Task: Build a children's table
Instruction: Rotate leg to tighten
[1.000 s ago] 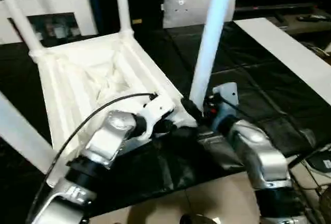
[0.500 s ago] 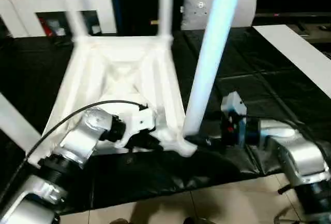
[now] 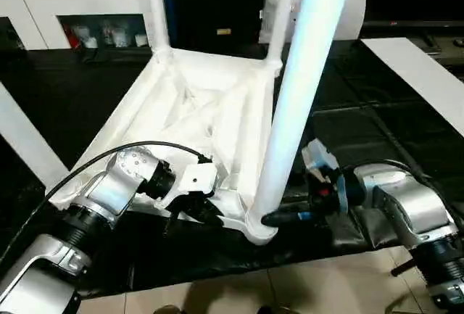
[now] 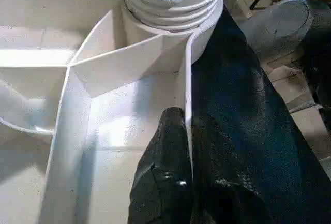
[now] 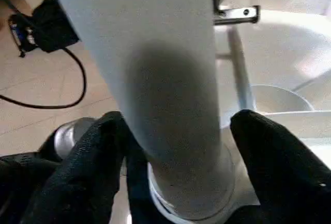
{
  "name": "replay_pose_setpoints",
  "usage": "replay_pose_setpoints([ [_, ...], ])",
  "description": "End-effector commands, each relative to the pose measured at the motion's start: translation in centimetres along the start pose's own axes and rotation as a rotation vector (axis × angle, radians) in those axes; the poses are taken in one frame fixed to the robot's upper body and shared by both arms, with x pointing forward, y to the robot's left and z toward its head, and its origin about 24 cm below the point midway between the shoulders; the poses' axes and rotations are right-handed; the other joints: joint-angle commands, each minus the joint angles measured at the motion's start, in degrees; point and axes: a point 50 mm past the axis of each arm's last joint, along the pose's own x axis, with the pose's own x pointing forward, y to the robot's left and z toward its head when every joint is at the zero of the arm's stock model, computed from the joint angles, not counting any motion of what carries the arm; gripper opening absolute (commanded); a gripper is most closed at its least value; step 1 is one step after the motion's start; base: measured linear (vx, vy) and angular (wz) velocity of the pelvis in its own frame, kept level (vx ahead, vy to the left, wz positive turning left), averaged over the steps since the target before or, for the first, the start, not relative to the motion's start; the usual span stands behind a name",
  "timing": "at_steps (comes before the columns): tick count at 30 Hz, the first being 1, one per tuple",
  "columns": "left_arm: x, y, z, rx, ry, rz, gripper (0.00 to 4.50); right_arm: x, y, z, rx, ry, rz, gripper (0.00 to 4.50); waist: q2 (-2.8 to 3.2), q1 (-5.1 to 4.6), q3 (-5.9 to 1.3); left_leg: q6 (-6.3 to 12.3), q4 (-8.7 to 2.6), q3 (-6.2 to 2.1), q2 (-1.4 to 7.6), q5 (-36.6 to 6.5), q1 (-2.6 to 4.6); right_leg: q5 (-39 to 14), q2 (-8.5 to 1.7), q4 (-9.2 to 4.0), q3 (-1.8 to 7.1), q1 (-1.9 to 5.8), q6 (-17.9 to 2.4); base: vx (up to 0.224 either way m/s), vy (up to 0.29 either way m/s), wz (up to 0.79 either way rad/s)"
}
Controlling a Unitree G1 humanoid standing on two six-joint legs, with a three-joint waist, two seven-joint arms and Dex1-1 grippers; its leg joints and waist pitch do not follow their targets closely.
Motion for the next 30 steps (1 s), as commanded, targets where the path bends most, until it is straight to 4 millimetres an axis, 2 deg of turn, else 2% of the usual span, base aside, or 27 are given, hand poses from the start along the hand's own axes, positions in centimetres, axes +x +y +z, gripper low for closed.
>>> replay_pose_setpoints([
  [1,0.2,0.3,1.2,0.066,0.005,-0.053,0.00,-0.2,0.0,0.1,0.001,0.012,0.028,3.11,-0.25,-0.29,-4.05,3.39,-3.97,0.16,1.50,-9.54,0.30,-17.83,-2.91,-3.24,3.03,3.54,-11.28,0.000,0.000,0.00],
  [8,0.2,0.4,1.0,0.065,0.003,-0.047,0.00,0.2,0.1,0.1,0.008,0.007,0.060,2.62,-0.29,-0.26,-4.05,3.22,-3.97,0.17,1.49,-9.50,0.36,-18.49,-2.93,-3.35,3.00,3.47,-11.23,0.000,0.000,0.00],
  [9,0.2,0.3,1.0,0.064,0.002,-0.046,0.00,0.2,0.1,0.1,0.010,0.005,0.061,2.42,-0.18,-0.23,-4.04,3.26,-3.96,0.18,1.51,-9.22,0.35,-17.84,-2.88,-3.26,3.03,3.46,-11.44,0.000,0.000,0.00],
  [14,0.2,0.3,0.8,0.045,-0.008,-0.039,0.00,0.5,0.3,0.2,0.039,-0.030,0.054,2.18,-0.43,-0.18,-4.08,3.50,-3.93,0.24,1.51,-8.78,0.33,-16.96,-2.83,-3.14,3.04,3.52,-11.66,0.000,0.000,0.00],
  [18,0.3,0.6,1.0,-0.007,-0.039,0.007,0.00,1.0,0.4,0.5,0.075,-0.092,0.022,2.08,-0.33,-0.23,-3.99,3.07,-4.02,0.24,1.49,-9.00,0.33,-18.00,-2.85,-3.27,3.04,3.53,-11.26,0.000,0.000,0.00],
  [21,0.6,1.1,1.6,-0.060,-0.086,0.085,0.00,1.9,0.6,0.6,0.084,-0.128,-0.058,2.07,-0.31,-0.32,-3.74,2.13,-4.13,0.13,1.34,-11.35,0.52,-22.70,-2.92,-3.84,3.00,3.33,-9.76,0.000,0.000,0.00],
  [23,1.3,1.9,2.4,-0.120,-0.115,0.204,0.00,3.2,-0.2,0.2,0.092,-0.123,-0.256,2.07,-0.55,-0.86,-3.41,0.81,-4.20,-0.01,1.01,-13.54,0.49,-29.40,-2.89,-4.63,2.67,3.12,-6.93,0.000,0.000,0.00],
  [24,1.4,2.1,2.6,-0.128,-0.121,0.225,0.00,3.4,-0.3,0.1,0.100,-0.127,-0.287,2.07,-0.56,-0.99,-3.31,0.31,-4.19,-0.12,0.89,-13.84,0.49,-31.32,-2.83,-4.78,2.50,3.07,-6.01,-0.054,-0.006,-0.07],
  [25,1.8,2.4,3.1,-0.154,-0.142,0.277,0.00,3.9,-0.7,0.1,0.126,-0.142,-0.374,2.05,-0.44,-1.41,-3.28,-0.17,-4.04,-0.32,0.58,-14.58,0.49,-34.98,-2.96,-5.33,2.12,3.06,-4.22,0.000,0.000,0.00],
  [26,1.9,2.5,3.2,-0.164,-0.150,0.290,0.00,4.1,-0.8,0.1,0.136,-0.146,-0.405,2.04,-0.57,-2.25,-3.21,-0.48,-4.07,-0.53,0.41,-15.05,0.05,-36.99,-2.81,-5.68,1.69,3.23,-2.76,-0.054,0.006,-0.10],
  [27,2.1,2.6,3.4,-0.171,-0.156,0.302,0.00,4.2,-0.9,0.1,0.140,-0.148,-0.427,2.04,-0.52,-2.53,-3.26,-0.49,-4.02,-0.67,0.33,-15.51,-0.02,-38.09,-2.85,-5.94,1.38,3.30,-2.00,0.000,0.000,0.00],
  [28,2.6,2.9,3.9,-0.198,-0.176,0.350,0.00,4.8,-1.4,0.2,0.162,-0.156,-0.516,2.01,-0.61,-3.31,-3.28,-0.48,-3.96,-0.73,0.24,-15.82,-0.27,-38.77,-2.82,-6.26,1.10,3.44,-0.97,0.000,0.000,0.00],
  [29,3.2,3.3,4.5,-0.228,-0.199,0.407,0.00,5.3,-2.0,0.2,0.197,-0.166,-0.636,2.01,-0.62,-3.94,-3.31,-0.26,-3.75,-0.90,0.04,-16.47,-0.34,-39.45,-2.82,-6.72,0.72,3.27,-0.43,0.000,0.000,0.00],
  [30,3.3,3.4,4.6,-0.232,-0.202,0.416,0.00,5.4,-2.1,0.2,0.201,-0.167,-0.652,2.00,-0.43,-4.60,-3.27,-0.13,-3.48,-0.80,-0.14,-17.02,0.07,-39.71,-2.73,-7.07,0.56,2.69,-0.66,0.000,0.000,0.00],
])
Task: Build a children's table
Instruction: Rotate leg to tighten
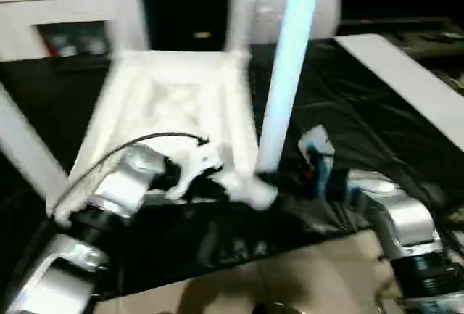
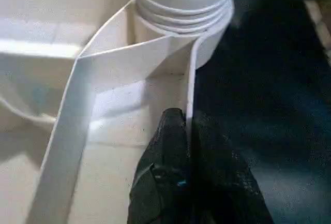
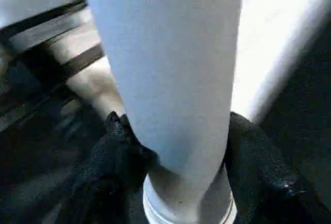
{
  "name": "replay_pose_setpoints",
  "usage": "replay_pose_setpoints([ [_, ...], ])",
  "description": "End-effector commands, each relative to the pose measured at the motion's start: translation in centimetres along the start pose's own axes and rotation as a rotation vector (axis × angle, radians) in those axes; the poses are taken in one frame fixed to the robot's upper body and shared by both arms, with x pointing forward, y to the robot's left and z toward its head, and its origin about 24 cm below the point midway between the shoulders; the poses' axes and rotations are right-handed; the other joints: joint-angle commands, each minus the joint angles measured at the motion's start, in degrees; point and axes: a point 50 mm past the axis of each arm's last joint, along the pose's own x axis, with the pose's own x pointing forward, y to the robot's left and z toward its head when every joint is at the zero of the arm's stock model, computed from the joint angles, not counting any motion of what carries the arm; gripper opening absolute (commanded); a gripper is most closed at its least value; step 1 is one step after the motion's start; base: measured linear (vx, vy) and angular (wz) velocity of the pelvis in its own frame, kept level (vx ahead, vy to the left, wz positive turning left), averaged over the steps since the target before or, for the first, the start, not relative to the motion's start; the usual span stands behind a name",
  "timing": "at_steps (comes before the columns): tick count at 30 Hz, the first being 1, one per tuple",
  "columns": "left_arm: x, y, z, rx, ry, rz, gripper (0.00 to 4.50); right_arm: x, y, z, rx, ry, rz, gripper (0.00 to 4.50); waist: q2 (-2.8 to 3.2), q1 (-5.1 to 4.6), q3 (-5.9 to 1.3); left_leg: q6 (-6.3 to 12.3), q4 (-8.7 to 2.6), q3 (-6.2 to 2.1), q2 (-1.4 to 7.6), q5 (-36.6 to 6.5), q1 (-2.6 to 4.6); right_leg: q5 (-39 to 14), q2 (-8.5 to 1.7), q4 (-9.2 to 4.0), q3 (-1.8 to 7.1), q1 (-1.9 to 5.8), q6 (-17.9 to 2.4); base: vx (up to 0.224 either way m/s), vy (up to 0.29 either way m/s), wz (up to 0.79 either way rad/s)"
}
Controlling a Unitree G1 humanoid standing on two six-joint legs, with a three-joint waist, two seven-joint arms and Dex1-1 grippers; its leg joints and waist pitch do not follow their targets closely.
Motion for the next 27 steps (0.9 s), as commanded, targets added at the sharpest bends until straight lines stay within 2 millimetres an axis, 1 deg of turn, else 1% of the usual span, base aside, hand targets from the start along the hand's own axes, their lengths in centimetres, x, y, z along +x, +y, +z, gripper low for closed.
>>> replay_pose_setpoints([
  [1,1.7,-1.0,3.9,0.037,-0.152,0.032,0.00,2.7,2.4,-0.5,0.048,0.027,-0.006,1.98,-0.28,0.00,-3.48,0.30,-3.59,-0.60,-0.21,-16.99,-0.24,-39.15,-2.77,-6.64,0.92,2.70,-0.97,0.000,0.000,0.00],
  [2,2.2,-1.0,4.5,0.018,-0.167,0.087,0.00,3.3,2.4,-0.4,0.070,0.015,-0.098,1.98,-0.17,-0.25,-3.45,0.72,-3.76,-0.67,-0.07,-16.79,-0.45,-38.04,-2.69,-6.55,0.82,2.78,-1.21,0.000,0.000,0.00],
  [3,2.5,-1.0,4.9,0.001,-0.186,0.115,0.00,3.7,2.4,-0.3,0.074,0.005,-0.153,1.98,0.02,-0.34,-3.50,0.92,-3.74,-0.65,0.05,-16.89,-0.19,-37.59,-2.72,-6.76,0.77,2.54,-1.49,0.000,0.000,0.00],
  [4,2.5,-1.0,4.9,0.001,-0.186,0.115,0.00,3.7,2.4,-0.3,0.074,0.005,-0.153,1.98,0.05,-0.52,-3.74,1.30,-3.76,-0.67,0.19,-16.62,0.03,-35.17,-2.85,-6.66,0.82,2.59,-2.49,0.000,0.000,0.00],
  [5,2.8,-1.1,5.1,-0.013,-0.197,0.134,0.00,3.9,2.4,-0.3,0.075,-0.001,-0.192,1.98,0.07,-0.43,-3.88,1.51,-3.88,-0.76,0.32,-16.21,-0.05,-33.27,-2.86,-6.28,0.91,2.80,-3.11,0.000,0.000,0.00],
  [6,3.0,-1.2,5.3,-0.022,-0.205,0.145,0.00,4.1,2.5,-0.2,0.080,-0.016,-0.213,1.98,0.05,-0.50,-3.74,2.10,-4.21,-0.70,0.49,-15.88,-0.31,-30.57,-2.64,-5.95,1.12,2.85,-4.07,0.000,0.000,0.00],
  [7,3.2,-1.3,5.6,-0.029,-0.212,0.164,0.00,4.4,2.6,0.0,0.086,-0.032,-0.247,1.98,0.12,-0.55,-3.81,2.28,-4.24,-0.58,0.52,-15.71,-0.27,-28.84,-2.62,-5.72,1.36,2.80,-4.82,0.000,0.000,0.00],
  [8,3.3,-1.4,5.8,-0.032,-0.221,0.171,0.00,4.6,2.6,0.2,0.099,-0.058,-0.282,2.53,0.14,-0.51,-3.97,2.41,-4.32,-0.54,0.59,-14.72,-0.37,-26.90,-2.69,-5.36,1.58,2.98,-5.59,0.000,0.000,0.00],
  [9,3.4,-1.5,5.9,-0.034,-0.225,0.175,0.00,4.7,2.6,0.3,0.102,-0.067,-0.298,2.66,0.16,-0.52,-4.03,2.50,-4.34,-0.52,0.64,-14.08,-0.44,-25.49,-2.67,-5.10,1.73,3.00,-6.11,0.000,0.000,0.00],
  [10,3.4,-1.5,6.0,-0.024,-0.224,0.183,0.00,4.9,2.5,0.8,0.102,-0.103,-0.330,2.66,0.25,-0.56,-4.08,2.69,-4.43,-0.42,0.74,-12.44,-0.58,-21.53,-2.58,-4.52,2.07,3.12,-7.67,0.000,0.000,0.00],
  [11,3.4,-1.5,6.0,-0.024,-0.224,0.183,0.00,4.9,2.5,0.8,0.102,-0.103,-0.330,2.68,0.25,-0.56,-4.08,2.69,-4.43,-0.42,0.74,-12.44,-0.58,-21.53,-2.58,-4.52,2.07,3.12,-7.67,0.000,0.000,0.00],
  [12,3.3,-1.4,5.9,-0.015,-0.213,0.188,0.00,4.9,2.5,1.0,0.091,-0.113,-0.324,2.78,0.12,-0.45,-4.23,3.00,-4.37,-0.28,0.66,-11.32,-0.64,-19.72,-2.52,-4.26,2.22,3.35,-8.29,0.000,0.000,0.00],
  [13,3.2,-1.3,5.8,-0.012,-0.208,0.191,0.00,4.9,2.5,1.1,0.080,-0.120,-0.318,2.95,0.18,-0.26,-4.29,3.48,-4.34,-0.16,0.74,-10.12,-0.58,-17.87,-2.58,-4.01,2.45,3.40,-9.02,0.000,0.000,0.00],
  [14,3.1,-1.3,5.7,-0.010,-0.206,0.192,0.00,4.9,2.5,1.2,0.069,-0.127,-0.310,2.95,0.23,-0.14,-4.36,3.91,-4.23,-0.05,0.72,-8.83,-0.62,-15.96,-2.59,-3.72,2.64,3.48,-9.76,0.000,0.000,0.00],
  [15,3.0,-1.2,5.6,-0.007,-0.203,0.190,0.00,4.8,2.4,1.3,0.065,-0.130,-0.305,3.07,0.38,-0.04,-4.34,4.08,-4.18,0.01,0.69,-8.27,-0.69,-15.07,-2.57,-3.58,2.71,3.51,-10.08,0.000,0.000,0.00],
  [16,2.9,-1.2,5.5,0.001,-0.201,0.188,0.00,4.6,2.2,1.3,0.062,-0.138,-0.304,3.25,0.22,0.12,-4.36,4.41,-4.07,0.14,0.64,-7.64,-0.74,-14.06,-2.54,-3.44,2.84,3.53,-10.47,0.000,0.000,0.00],
  [17,2.9,-1.2,5.5,0.001,-0.201,0.188,0.00,4.6,2.2,1.3,0.062,-0.138,-0.304,3.25,0.17,0.23,-4.28,4.54,-4.05,0.21,0.57,-7.77,-0.74,-14.46,-2.53,-3.48,2.87,3.49,-10.45,0.000,0.000,0.00],
  [18,2.6,-1.2,5.2,0.012,-0.209,0.162,0.00,3.9,1.7,1.4,0.052,-0.148,-0.280,3.34,0.11,0.43,-4.28,4.62,-4.00,0.27,0.54,-7.77,-0.72,-15.11,-2.55,-3.47,2.94,3.51,-10.31,0.000,0.000,0.00],
  [19,2.5,-1.2,5.0,0.014,-0.210,0.152,0.00,3.6,1.5,1.4,0.045,-0.147,-0.274,3.43,0.13,0.64,-4.33,4.81,-4.01,0.21,0.54,-7.72,-0.77,-15.40,-2.53,-3.41,2.90,3.72,-10.05,0.000,0.000,0.00],
  [21,2.1,-1.2,4.7,0.026,-0.208,0.127,0.00,3.0,1.2,1.4,0.031,-0.145,-0.239,3.61,0.15,0.65,-4.21,4.89,-4.03,0.25,0.61,-8.02,-0.80,-16.04,-2.49,-3.48,2.92,3.61,-9.79,0.000,0.000,0.00],
  [22,2.1,-1.2,4.6,0.026,-0.208,0.127,0.00,2.9,1.2,1.4,0.031,-0.144,-0.238,3.70,0.16,0.66,-4.21,4.80,-4.02,0.21,0.63,-8.08,-0.81,-16.49,-2.50,-3.49,2.92,3.63,-9.66,0.000,0.000,0.00],
  [24,1.4,-0.8,3.8,0.048,-0.188,0.093,0.00,1.7,0.7,1.4,0.007,-0.132,-0.162,3.88,0.28,0.72,-4.16,4.78,-4.02,0.22,0.69,-8.17,-0.73,-16.36,-2.42,-3.42,3.01,3.58,-9.84,0.000,0.000,0.00],
  [26,0.8,-0.7,3.2,0.087,-0.172,0.057,0.00,0.8,0.4,1.5,-0.020,-0.127,-0.082,4.00,0.22,0.89,-4.12,5.13,-4.03,0.19,0.73,-8.76,-0.71,-16.17,-2.37,-3.46,3.01,3.68,-10.09,0.000,0.000,0.00],
  [27,0.5,-0.6,2.9,0.100,-0.160,0.031,0.00,0.3,0.2,1.6,-0.049,-0.121,-0.038,4.04,0.34,0.97,-4.10,5.23,-4.07,0.23,0.85,-9.08,-0.56,-16.05,-2.37,-3.41,3.09,3.50,-10.31,0.000,0.000,0.00],
])
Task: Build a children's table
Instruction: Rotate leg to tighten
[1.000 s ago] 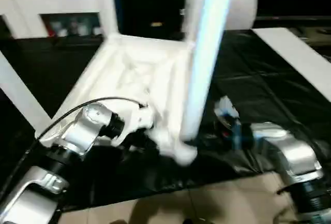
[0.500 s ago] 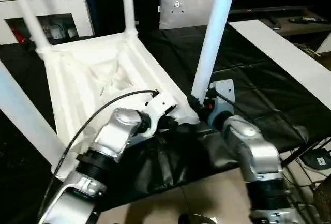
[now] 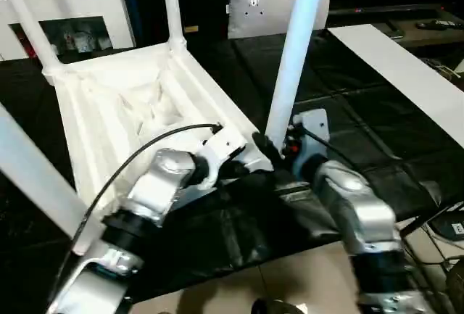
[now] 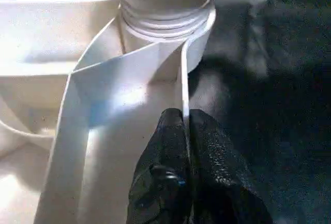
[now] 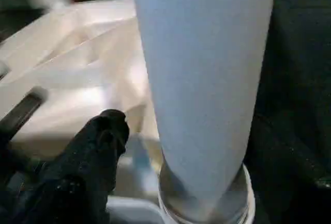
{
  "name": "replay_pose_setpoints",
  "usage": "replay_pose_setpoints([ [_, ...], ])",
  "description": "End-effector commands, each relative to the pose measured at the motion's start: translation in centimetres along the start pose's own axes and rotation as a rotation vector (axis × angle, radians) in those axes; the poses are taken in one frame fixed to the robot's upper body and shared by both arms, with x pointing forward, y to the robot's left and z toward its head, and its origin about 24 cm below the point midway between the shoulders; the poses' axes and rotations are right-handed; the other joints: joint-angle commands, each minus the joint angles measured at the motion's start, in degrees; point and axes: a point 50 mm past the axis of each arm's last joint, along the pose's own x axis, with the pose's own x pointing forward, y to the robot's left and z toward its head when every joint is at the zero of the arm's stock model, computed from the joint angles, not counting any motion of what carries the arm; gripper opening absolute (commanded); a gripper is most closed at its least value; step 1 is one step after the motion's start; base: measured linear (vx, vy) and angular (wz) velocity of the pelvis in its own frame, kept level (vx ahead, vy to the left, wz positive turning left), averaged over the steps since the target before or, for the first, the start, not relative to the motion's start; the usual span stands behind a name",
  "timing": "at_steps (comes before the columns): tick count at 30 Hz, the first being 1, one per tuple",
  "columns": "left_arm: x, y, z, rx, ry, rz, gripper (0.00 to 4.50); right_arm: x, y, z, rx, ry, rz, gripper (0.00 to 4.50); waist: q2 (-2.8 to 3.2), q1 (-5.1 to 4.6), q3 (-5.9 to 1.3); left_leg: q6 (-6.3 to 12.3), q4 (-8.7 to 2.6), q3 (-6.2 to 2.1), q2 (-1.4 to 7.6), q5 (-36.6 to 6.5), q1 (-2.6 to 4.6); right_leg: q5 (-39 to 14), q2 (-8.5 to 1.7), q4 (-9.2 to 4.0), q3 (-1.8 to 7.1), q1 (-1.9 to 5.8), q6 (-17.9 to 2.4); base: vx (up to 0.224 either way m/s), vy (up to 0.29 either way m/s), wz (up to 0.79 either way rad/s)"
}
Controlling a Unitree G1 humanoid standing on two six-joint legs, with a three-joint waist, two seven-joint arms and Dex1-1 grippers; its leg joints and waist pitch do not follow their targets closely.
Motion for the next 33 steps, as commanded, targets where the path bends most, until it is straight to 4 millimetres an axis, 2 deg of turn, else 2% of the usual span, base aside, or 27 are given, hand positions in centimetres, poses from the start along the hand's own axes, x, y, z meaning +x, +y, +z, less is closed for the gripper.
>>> replay_pose_setpoints([
  [1,-0.3,-0.5,1.8,0.095,-0.093,-0.098,0.00,-0.3,0.6,0.7,-0.032,-0.018,0.120,4.12,0.17,0.49,-4.04,4.90,-3.54,0.10,0.87,-9.39,-0.06,-16.97,-2.51,-3.78,2.81,4.07,-10.24,0.000,0.000,0.00],
  [3,-1.3,-0.5,0.9,0.156,-0.056,-0.207,0.00,-1.4,0.0,1.0,-0.114,0.007,0.245,4.36,0.39,1.10,-4.07,4.63,-3.51,0.12,0.92,-10.41,0.27,-18.03,-2.59,-3.97,2.83,3.98,-10.12,0.000,0.000,0.00],
  [4,-1.4,-0.5,0.8,0.159,-0.054,-0.212,0.00,-1.5,-0.1,1.0,-0.117,0.009,0.250,4.42,0.39,1.10,-4.07,4.63,-3.51,0.12,0.92,-10.41,0.27,-18.03,-2.59,-3.97,2.83,3.98,-10.12,0.000,0.000,0.00],
  [5,-1.6,-0.5,0.7,0.172,-0.045,-0.234,0.00,-1.7,-0.2,1.0,-0.128,0.016,0.272,4.47,0.43,1.47,-4.04,4.45,-3.52,0.34,1.11,-10.79,0.78,-17.19,-2.60,-3.90,3.10,3.52,-10.81,0.000,0.000,0.00],
  [7,-2.2,-0.5,0.3,0.222,-0.023,-0.299,0.00,-2.3,-0.5,1.0,-0.173,0.047,0.389,4.47,0.73,2.10,-4.05,3.86,-3.66,0.29,1.22,-10.67,0.70,-15.96,-2.53,-3.47,3.14,3.67,-11.44,0.000,0.000,0.00],
  [9,-2.4,-0.4,0.2,0.234,-0.016,-0.319,0.00,-2.6,-0.5,0.9,-0.180,0.067,0.439,4.47,0.65,2.59,-3.99,3.66,-3.74,0.36,1.35,-11.59,1.04,-15.80,-2.56,-3.45,3.20,3.55,-11.98,0.000,0.000,0.00],
  [10,-2.7,-0.4,0.1,0.248,-0.002,-0.348,0.00,-2.9,-0.7,0.9,-0.176,0.086,0.492,4.47,0.31,2.69,-4.06,3.63,-3.72,0.36,1.38,-11.96,1.01,-15.89,-2.62,-3.41,3.23,3.67,-12.23,0.000,0.000,0.00],
  [13,-3.4,-0.3,-0.3,0.292,0.030,-0.428,0.00,-3.4,-1.0,1.1,-0.190,0.131,0.637,4.47,0.11,3.01,-4.11,4.22,-3.64,0.30,1.28,-10.32,0.60,-15.36,-2.80,-3.14,3.32,3.96,-12.39,0.000,0.000,0.00],
  [16,-3.8,-0.2,-0.5,0.327,0.050,-0.477,0.00,-3.6,-0.9,1.1,-0.204,0.174,0.737,4.47,-0.13,3.58,-4.13,4.36,-3.55,0.36,1.30,-10.08,0.58,-17.30,-2.91,-3.17,3.22,3.96,-11.87,0.000,0.000,0.00],
  [17,-3.9,-0.2,-0.5,0.338,0.059,-0.492,0.00,-3.6,-0.9,1.1,-0.207,0.189,0.766,4.30,-0.07,3.65,-4.11,4.22,-3.57,0.40,1.36,-9.87,0.59,-17.38,-2.97,-3.17,3.28,3.91,-11.79,0.000,0.000,0.00],
  [18,-3.9,-0.2,-0.6,0.346,0.065,-0.508,0.00,-3.6,-0.8,1.1,-0.209,0.202,0.792,4.30,-0.43,3.76,-4.20,4.14,-3.53,0.38,1.39,-9.39,0.51,-17.40,-2.98,-3.07,3.22,3.99,-11.68,0.000,0.000,0.00],
  [20,-4.0,-0.2,-0.6,0.355,0.072,-0.523,0.00,-3.5,-0.8,1.1,-0.209,0.216,0.822,4.30,-0.32,3.95,-4.23,4.08,-3.50,0.39,1.47,-8.86,0.54,-16.97,-2.99,-2.97,3.24,3.90,-11.81,0.000,0.000,0.00],
  [21,-3.9,-0.2,-0.6,0.366,0.076,-0.533,0.00,-3.3,-0.7,1.0,-0.211,0.226,0.846,4.02,-0.37,4.01,-4.31,4.03,-3.51,0.38,1.51,-8.43,0.52,-16.49,-2.97,-2.87,3.23,3.95,-11.94,0.000,0.000,0.00],
  [24,-3.9,-0.3,-0.5,0.371,0.073,-0.543,0.00,-3.3,-0.6,0.9,-0.204,0.241,0.883,3.76,-0.41,4.09,-4.32,3.91,-3.50,0.37,1.53,-8.19,0.45,-15.93,-2.97,-2.69,3.22,3.97,-12.32,0.000,0.000,0.00],
  [25,-3.9,-0.2,-0.5,0.373,0.071,-0.546,0.00,-3.2,-0.6,0.8,-0.197,0.252,0.904,3.76,-0.71,4.07,-4.25,3.99,-3.47,0.41,1.51,-8.21,0.38,-16.17,-2.97,-2.73,3.22,3.93,-12.22,0.000,0.000,0.00],
  [27,-3.9,-0.2,-0.5,0.379,0.070,-0.553,0.00,-3.2,-0.5,0.8,-0.188,0.264,0.931,3.59,-0.52,4.13,-4.25,4.00,-3.45,0.41,1.48,-8.45,0.37,-16.91,-3.03,-2.84,3.18,3.96,-12.07,0.000,0.000,0.00],
  [33,-3.9,0.0,-0.6,0.389,0.072,-0.560,0.00,-3.0,-0.5,0.6,-0.181,0.286,0.963,2.99,-0.65,4.09,-4.19,3.60,-3.49,0.36,1.43,-9.15,0.37,-18.79,-2.98,-3.05,3.10,3.94,-11.28,0.000,0.000,0.00],
])
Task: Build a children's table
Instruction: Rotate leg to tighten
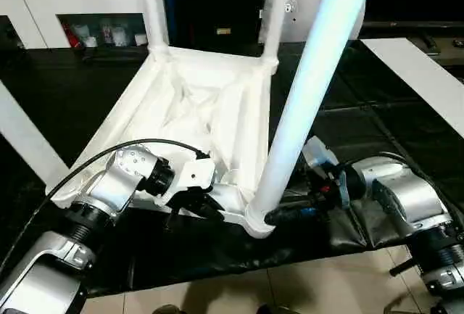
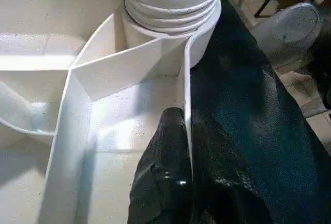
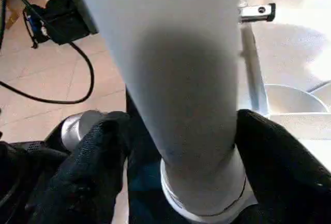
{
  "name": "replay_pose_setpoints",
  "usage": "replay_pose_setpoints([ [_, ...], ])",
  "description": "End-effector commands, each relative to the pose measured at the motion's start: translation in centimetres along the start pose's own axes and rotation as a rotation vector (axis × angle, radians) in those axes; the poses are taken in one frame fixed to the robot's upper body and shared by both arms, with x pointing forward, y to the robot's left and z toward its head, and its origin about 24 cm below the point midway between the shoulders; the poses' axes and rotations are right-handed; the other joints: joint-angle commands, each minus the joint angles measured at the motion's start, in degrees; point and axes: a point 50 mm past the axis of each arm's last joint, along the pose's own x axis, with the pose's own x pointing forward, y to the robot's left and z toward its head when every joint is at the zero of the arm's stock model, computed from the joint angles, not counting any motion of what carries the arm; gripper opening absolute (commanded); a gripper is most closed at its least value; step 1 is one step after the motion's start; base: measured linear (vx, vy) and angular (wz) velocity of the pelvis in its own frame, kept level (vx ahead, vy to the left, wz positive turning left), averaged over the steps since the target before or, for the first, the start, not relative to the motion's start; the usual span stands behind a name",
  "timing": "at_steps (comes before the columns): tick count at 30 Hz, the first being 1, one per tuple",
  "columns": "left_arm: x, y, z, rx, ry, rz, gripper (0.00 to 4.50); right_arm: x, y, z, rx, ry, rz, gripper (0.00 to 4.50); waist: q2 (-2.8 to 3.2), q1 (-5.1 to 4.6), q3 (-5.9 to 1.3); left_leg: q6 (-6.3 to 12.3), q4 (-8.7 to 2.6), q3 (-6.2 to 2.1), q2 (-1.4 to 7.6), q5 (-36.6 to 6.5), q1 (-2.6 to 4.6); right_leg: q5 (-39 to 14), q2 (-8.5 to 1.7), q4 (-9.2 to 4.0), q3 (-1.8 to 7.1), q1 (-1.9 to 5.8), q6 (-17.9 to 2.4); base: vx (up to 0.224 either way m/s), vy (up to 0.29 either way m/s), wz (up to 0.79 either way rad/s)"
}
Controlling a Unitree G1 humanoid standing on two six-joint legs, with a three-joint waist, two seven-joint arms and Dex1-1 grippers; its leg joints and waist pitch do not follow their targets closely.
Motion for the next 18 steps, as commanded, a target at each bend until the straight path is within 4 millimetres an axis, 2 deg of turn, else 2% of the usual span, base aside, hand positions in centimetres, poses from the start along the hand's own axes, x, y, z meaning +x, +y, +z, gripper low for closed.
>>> replay_pose_setpoints([
  [1,0.0,0.4,1.5,0.082,-0.010,-0.032,0.00,0.0,-0.1,0.4,-0.018,0.013,0.021,2.99,-0.23,-0.22,-4.18,3.54,-3.95,0.18,1.50,-9.08,0.22,-18.66,-2.90,-3.17,2.80,3.58,-11.17,0.000,0.000,0.00],
  [10,-0.1,0.6,1.3,0.072,-0.014,-0.010,0.00,0.3,0.0,0.2,-0.009,0.018,0.042,2.23,-0.35,-0.07,-4.16,3.79,-3.92,0.26,1.51,-8.46,0.26,-17.60,-2.86,-3.00,2.85,3.57,-11.56,0.000,0.000,0.00],
  [11,-0.2,0.5,1.3,0.063,-0.019,0.000,0.00,0.5,0.0,0.2,-0.006,0.009,0.032,2.18,-0.12,-0.04,-4.09,3.63,-3.96,0.25,1.52,-8.74,0.31,-18.02,-2.88,-3.11,2.87,3.51,-11.45,0.000,0.000,0.00],
  [16,-0.1,0.5,1.3,0.027,-0.044,0.041,0.00,1.1,0.1,0.5,0.015,-0.036,-0.017,2.05,-0.15,-0.13,-3.94,3.05,-4.09,0.20,1.47,-9.29,0.29,-19.15,-2.84,-3.30,2.86,3.55,-10.83,0.000,0.000,0.00],
  [17,0.0,0.6,1.4,-0.004,-0.059,0.078,0.00,1.5,0.1,0.5,0.024,-0.047,-0.068,2.03,-0.20,-0.37,-3.84,2.62,-4.17,0.19,1.46,-9.76,0.25,-20.20,-2.82,-3.31,2.89,3.49,-10.52,0.000,0.000,0.00],
  [18,0.1,0.7,1.6,-0.037,-0.083,0.114,0.00,2.0,0.1,0.2,0.041,-0.040,-0.139,2.01,0.05,-0.27,-3.71,2.37,-4.21,0.11,1.47,-10.28,0.36,-20.77,-2.86,-3.40,2.89,3.38,-10.37,0.000,0.000,0.00],
])
